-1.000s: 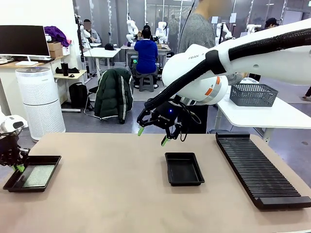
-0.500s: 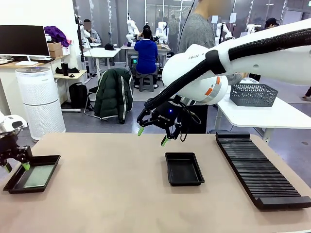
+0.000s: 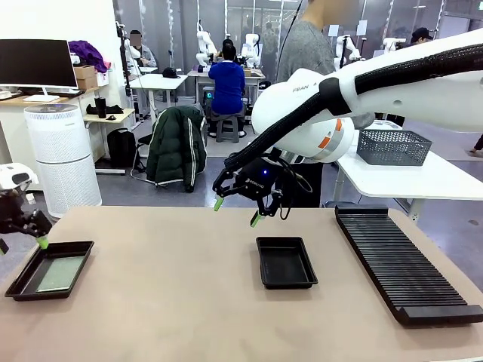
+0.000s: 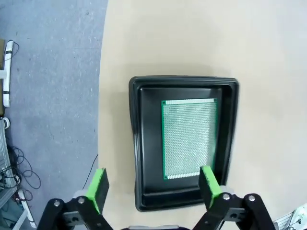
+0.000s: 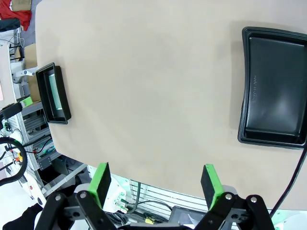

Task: Inspect and transfer BCBs to ESD trays.
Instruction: Pick up the ESD tray and place it on the left side of the table.

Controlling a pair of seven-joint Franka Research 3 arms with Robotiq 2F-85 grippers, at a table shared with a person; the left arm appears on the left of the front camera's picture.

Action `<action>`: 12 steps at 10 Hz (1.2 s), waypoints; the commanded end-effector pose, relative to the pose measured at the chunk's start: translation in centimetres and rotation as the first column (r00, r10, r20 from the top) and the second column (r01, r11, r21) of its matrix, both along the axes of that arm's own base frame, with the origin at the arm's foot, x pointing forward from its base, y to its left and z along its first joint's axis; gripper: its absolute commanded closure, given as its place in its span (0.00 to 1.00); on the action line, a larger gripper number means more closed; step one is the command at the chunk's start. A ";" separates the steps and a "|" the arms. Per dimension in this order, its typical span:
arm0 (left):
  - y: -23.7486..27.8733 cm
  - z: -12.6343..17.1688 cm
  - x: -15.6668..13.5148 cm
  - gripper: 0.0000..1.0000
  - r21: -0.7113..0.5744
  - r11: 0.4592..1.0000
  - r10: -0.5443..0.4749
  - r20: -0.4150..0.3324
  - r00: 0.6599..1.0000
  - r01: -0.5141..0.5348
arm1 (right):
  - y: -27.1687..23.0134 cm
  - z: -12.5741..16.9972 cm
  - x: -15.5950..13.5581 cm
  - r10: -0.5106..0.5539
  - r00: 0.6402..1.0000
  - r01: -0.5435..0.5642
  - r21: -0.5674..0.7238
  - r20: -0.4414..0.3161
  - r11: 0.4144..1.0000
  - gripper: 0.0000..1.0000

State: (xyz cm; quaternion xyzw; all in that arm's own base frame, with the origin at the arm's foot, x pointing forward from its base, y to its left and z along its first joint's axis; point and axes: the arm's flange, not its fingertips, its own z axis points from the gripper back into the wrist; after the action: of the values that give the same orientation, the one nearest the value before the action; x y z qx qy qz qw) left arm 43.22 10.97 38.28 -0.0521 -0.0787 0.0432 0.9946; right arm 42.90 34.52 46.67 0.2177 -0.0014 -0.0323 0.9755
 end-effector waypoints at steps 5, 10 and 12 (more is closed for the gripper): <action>-2.4 10.8 -1.8 0.00 0.106 0.994 0.026 0.059 0.998 -0.032 | 0.0 0.1 -0.1 -0.013 1.000 0.013 -0.006 -0.002 1.000 0.00; -3.0 12.5 -1.8 0.00 0.096 0.995 0.013 0.081 0.997 -0.021 | 0.0 0.1 -0.1 -0.013 1.000 0.013 -0.006 -0.002 1.000 0.00; -3.0 12.5 -1.8 0.00 0.096 0.995 0.013 0.081 0.997 -0.021 | 0.0 0.1 -0.1 -0.013 1.000 0.013 -0.006 -0.002 1.000 0.00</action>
State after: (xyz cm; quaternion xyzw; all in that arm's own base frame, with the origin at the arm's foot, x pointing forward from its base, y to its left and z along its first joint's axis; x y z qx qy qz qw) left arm 41.48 7.96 51.15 -0.0058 -0.1156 0.0467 0.9922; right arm 42.91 34.51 46.67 0.2177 -0.0014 -0.0324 0.9755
